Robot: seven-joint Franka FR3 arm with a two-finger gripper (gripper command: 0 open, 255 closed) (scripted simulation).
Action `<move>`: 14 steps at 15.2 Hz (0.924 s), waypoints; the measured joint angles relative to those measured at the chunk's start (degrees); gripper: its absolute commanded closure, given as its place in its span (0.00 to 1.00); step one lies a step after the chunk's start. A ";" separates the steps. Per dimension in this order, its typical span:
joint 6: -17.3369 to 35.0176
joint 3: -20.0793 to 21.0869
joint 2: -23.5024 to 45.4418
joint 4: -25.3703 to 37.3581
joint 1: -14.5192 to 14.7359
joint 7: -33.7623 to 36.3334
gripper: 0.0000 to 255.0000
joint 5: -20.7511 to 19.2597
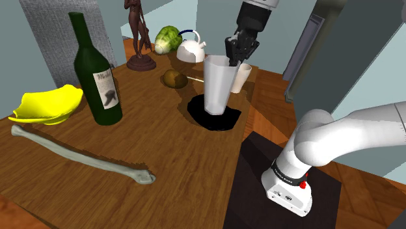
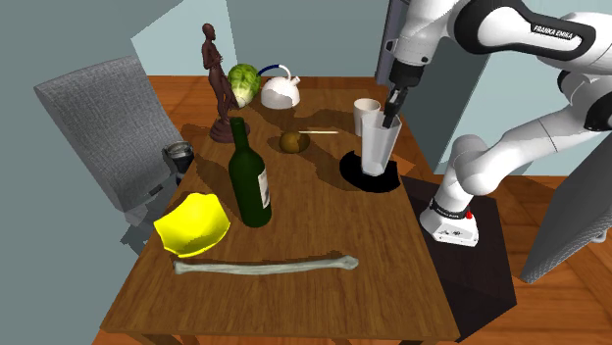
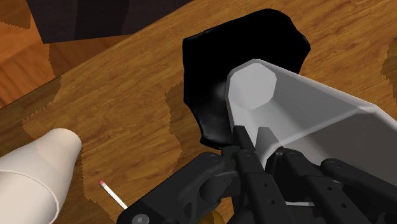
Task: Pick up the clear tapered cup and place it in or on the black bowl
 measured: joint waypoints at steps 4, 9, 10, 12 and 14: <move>0.33 0.06 -0.29 -0.59 0.04 0.00 1.00 0.07; 0.36 0.05 -0.32 -0.62 0.04 0.00 0.00 0.07; 0.36 0.05 -0.32 -0.62 0.04 0.00 0.00 0.07; 0.36 0.05 -0.32 -0.62 0.04 0.00 0.00 0.07; -1.60 -0.37 0.66 2.29 -0.11 -0.05 0.00 -0.27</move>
